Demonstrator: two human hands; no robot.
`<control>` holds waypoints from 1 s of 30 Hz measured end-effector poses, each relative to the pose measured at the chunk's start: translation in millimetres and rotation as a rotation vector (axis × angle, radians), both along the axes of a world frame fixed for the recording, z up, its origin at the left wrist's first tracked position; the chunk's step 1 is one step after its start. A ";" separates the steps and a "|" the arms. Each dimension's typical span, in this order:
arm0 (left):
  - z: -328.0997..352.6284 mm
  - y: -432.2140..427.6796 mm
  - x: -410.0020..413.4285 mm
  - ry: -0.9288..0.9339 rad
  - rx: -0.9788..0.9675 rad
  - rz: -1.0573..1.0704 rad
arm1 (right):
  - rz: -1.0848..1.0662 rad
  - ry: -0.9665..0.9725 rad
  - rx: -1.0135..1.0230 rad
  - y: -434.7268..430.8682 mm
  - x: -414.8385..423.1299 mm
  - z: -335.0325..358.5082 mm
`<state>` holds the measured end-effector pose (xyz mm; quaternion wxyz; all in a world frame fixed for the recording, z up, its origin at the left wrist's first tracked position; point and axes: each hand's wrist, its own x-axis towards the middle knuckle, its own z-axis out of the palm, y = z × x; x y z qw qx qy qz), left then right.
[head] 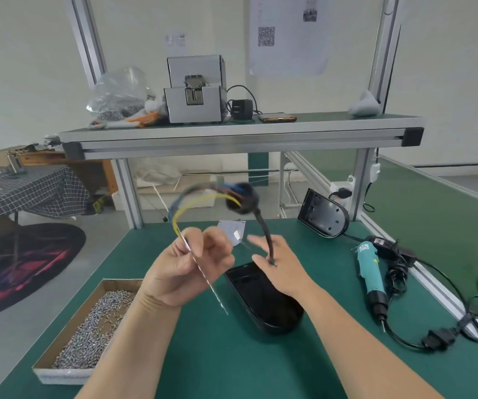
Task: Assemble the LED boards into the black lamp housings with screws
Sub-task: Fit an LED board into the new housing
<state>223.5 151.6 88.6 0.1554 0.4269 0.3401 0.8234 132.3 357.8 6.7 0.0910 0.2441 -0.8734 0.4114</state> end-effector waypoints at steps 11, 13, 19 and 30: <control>7.6 -19.2 -8.9 -0.668 0.629 0.480 | -0.170 -0.055 0.065 26.1 -19.1 -18.9; -3.0 -19.3 -14.0 -0.718 0.511 0.564 | -0.246 -0.005 -0.167 25.6 -17.0 -4.5; -65.1 -0.7 -10.5 -0.915 0.178 0.711 | -0.282 0.170 -0.717 30.8 -4.0 70.9; -115.2 24.3 -7.0 -1.166 0.221 0.519 | -0.263 0.210 -0.446 28.3 6.4 52.4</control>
